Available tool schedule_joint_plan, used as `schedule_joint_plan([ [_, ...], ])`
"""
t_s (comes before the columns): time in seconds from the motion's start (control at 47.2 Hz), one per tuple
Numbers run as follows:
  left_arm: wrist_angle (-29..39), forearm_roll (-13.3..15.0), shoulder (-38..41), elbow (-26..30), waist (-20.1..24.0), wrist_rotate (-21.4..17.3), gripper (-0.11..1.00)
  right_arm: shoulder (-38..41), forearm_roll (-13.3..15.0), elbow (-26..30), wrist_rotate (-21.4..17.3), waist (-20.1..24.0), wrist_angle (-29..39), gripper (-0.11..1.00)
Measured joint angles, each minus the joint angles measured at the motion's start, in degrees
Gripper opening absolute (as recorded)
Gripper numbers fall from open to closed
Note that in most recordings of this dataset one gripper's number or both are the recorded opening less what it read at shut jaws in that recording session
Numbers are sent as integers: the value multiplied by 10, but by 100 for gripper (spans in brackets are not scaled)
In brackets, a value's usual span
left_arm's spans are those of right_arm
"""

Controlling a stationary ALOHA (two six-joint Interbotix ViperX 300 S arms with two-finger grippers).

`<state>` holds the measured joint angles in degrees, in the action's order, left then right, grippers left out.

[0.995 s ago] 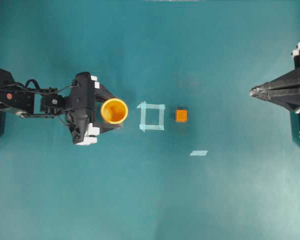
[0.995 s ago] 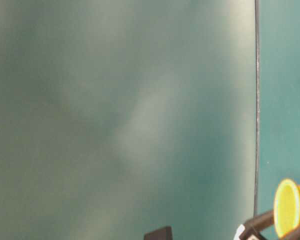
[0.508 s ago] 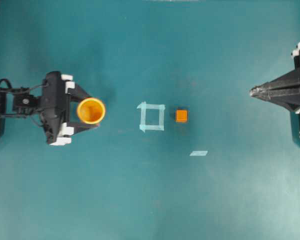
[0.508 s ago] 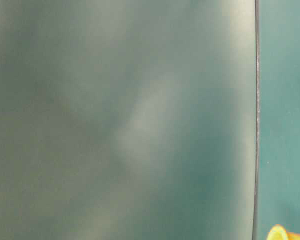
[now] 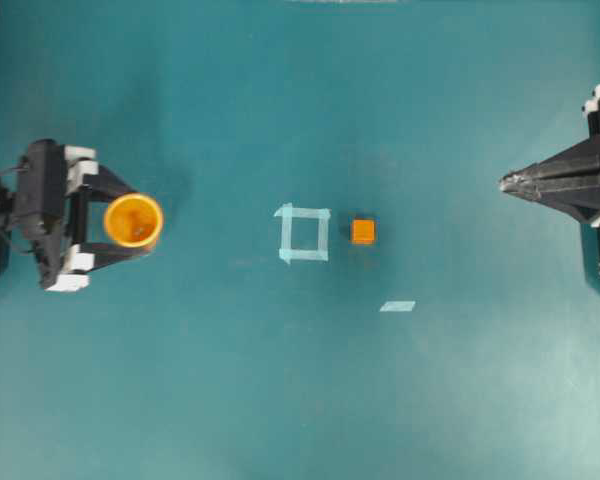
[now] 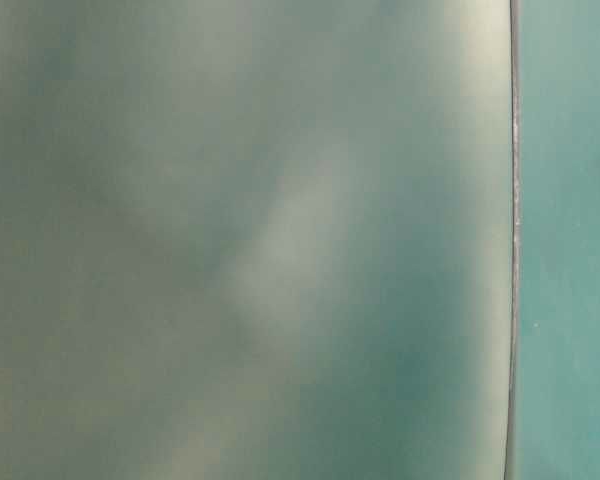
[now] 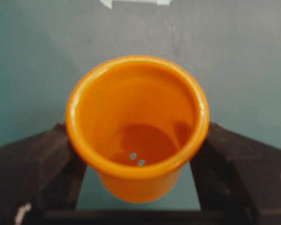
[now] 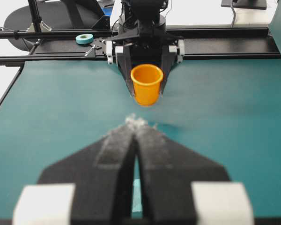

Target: Move the cup to the left with left arm.

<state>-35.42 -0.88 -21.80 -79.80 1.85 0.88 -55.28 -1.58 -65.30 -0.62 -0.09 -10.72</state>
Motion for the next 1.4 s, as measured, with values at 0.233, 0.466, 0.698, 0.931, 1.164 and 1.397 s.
schedule_joint_plan([
  [0.233, 85, 0, -125, -31, -8, -2, 63, 0, -1, 0, 0, 0, 1, -1],
  [0.466, 204, 0, -270, -48, -9, -1, 63, 1, -2, 0, 0, 0, 3, -1],
  [0.698, 225, 0, -343, -62, -9, -1, 63, 4, -3, 0, 0, 0, 3, -1],
  [0.931, 217, 0, -333, -65, -10, 1, 63, 4, -4, 0, 0, 0, 4, -1],
  [1.164, 214, 0, -329, -66, -11, 1, 63, 5, -4, 0, 0, 0, 4, -1],
  [1.397, 213, 0, -329, -66, -10, 1, 63, 6, -4, 0, 0, 0, 4, -1],
])
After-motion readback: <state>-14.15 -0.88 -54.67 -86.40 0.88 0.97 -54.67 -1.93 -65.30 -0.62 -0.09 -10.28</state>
